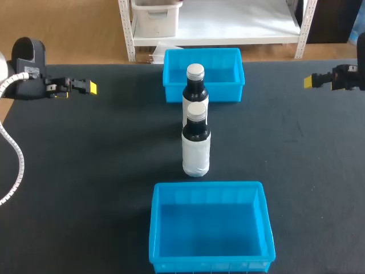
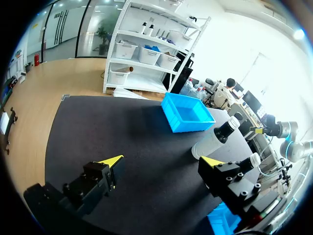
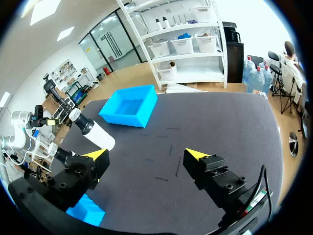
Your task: Pick up the bottle, and place it in the far bin if it is heavy, or in the near bin if it is light.
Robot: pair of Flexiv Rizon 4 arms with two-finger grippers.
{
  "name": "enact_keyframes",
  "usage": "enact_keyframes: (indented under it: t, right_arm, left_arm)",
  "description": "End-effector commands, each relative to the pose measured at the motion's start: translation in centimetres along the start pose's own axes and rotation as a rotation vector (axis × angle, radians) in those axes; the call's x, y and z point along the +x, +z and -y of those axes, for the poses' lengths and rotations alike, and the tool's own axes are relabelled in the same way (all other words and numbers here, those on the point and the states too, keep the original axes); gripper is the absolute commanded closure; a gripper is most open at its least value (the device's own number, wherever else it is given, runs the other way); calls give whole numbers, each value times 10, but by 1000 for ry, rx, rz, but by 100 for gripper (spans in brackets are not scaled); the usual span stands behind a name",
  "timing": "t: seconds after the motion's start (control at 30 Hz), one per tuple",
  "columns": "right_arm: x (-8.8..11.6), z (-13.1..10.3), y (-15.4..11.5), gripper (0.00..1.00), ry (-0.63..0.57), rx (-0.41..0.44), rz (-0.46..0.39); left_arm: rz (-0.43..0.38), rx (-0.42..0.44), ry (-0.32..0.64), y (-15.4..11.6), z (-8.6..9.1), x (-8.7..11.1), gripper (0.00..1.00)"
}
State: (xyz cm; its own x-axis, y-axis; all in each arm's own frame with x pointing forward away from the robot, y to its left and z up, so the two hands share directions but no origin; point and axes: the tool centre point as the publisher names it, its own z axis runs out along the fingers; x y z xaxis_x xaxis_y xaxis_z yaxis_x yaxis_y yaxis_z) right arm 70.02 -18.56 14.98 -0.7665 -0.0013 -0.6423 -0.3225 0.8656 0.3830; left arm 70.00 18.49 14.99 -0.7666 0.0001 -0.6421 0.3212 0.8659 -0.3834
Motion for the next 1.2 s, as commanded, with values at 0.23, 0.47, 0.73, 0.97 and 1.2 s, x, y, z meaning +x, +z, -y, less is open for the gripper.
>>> enact_keyframes:
  t: [0.23, 0.47, 0.73, 0.97, 1.2]
  right_arm:
    - [0, -1, -1, 0, 1, 5, 1]
    - [-1, 0, 1, 0, -36, -13, -9]
    - [-14, -6, -7, 0, -577, -466, -257]
    - [-9, -10, -14, 0, -738, -577, -385]
    - [-9, -10, -14, 0, -738, -577, -385]
  left_arm:
    - [0, 0, 0, 0, 0, 0, 0]
    - [0, 0, 0, 0, 0, 0, 0]
    - [0, 0, 0, 0, 0, 0, 0]
    - [0, 0, 0, 0, 0, 0, 0]
    - [0, 0, 0, 0, 0, 0, 0]
